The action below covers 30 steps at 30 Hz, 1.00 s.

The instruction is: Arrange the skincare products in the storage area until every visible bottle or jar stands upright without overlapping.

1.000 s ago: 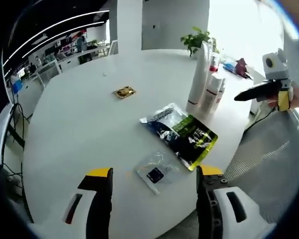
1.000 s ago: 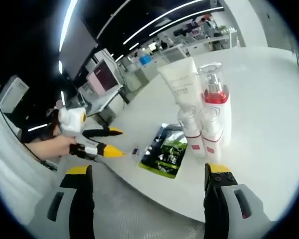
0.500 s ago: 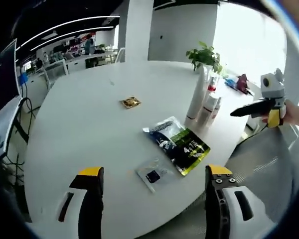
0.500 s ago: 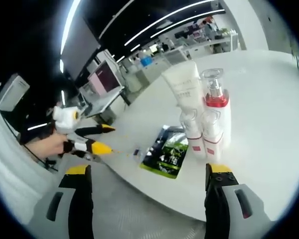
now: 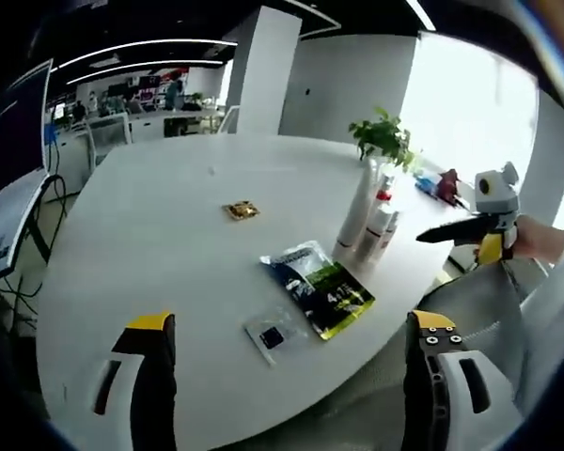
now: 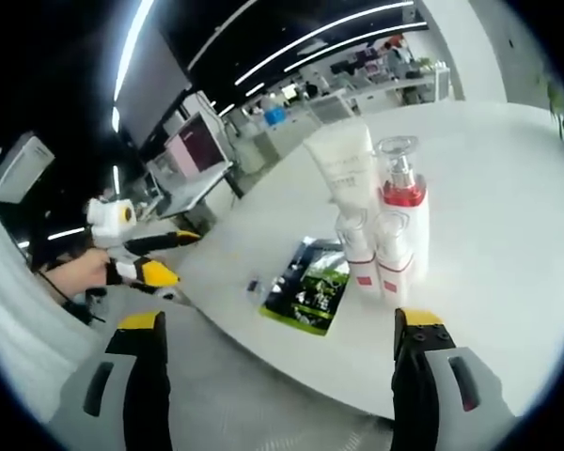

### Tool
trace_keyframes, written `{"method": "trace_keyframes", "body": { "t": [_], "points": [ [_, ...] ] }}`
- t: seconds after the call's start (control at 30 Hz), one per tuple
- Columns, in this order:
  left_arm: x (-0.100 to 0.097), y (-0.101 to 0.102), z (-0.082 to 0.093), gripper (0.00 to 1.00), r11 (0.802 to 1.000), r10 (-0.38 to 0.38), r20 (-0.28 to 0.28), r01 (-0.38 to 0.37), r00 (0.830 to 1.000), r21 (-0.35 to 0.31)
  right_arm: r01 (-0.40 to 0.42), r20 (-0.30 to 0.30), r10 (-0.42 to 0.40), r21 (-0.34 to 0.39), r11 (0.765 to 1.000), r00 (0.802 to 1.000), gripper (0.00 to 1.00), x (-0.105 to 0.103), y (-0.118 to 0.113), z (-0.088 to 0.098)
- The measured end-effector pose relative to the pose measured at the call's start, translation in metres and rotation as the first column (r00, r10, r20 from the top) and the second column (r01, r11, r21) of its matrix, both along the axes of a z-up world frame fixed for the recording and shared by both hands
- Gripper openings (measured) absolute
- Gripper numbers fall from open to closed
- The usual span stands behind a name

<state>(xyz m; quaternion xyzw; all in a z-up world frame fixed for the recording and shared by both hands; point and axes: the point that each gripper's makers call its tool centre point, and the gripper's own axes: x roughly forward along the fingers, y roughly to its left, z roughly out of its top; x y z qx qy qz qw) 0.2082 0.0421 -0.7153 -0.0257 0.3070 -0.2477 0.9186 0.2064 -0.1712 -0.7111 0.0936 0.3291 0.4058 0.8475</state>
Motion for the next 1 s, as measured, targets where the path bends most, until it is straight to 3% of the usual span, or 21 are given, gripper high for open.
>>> {"method": "trace_keyframes", "body": {
  "t": [0.37, 0.5, 0.63, 0.7, 1.0],
  "points": [
    [-0.014, 0.007, 0.000, 0.98, 0.999, 0.040, -0.009, -0.040, 0.999, -0.010, 0.036, 0.012, -0.035, -0.018, 0.999, 0.999, 0.99, -0.002, -0.013, 0.001],
    [-0.013, 0.007, 0.002, 0.98, 0.999, 0.041, 0.005, -0.041, 0.999, -0.011, 0.048, 0.016, -0.047, -0.012, 0.999, 0.999, 0.99, -0.003, -0.013, -0.002],
    [-0.013, 0.008, 0.001, 0.96, 0.999, 0.042, 0.005, -0.042, 0.999, -0.010, 0.040, 0.021, -0.039, -0.054, 0.998, 0.999, 0.99, -0.002, -0.014, -0.009],
    [-0.012, 0.008, 0.001, 0.96, 0.999, 0.043, 0.008, -0.043, 0.999, -0.012, 0.049, 0.032, -0.048, -0.028, 0.998, 0.998, 0.99, -0.002, -0.014, -0.005],
    [-0.014, 0.009, -0.004, 0.95, 0.999, 0.036, -0.015, -0.036, 0.999, 0.005, 0.036, 0.022, -0.035, -0.054, 0.998, 0.999, 0.96, -0.004, -0.016, -0.011]
  ]
}}
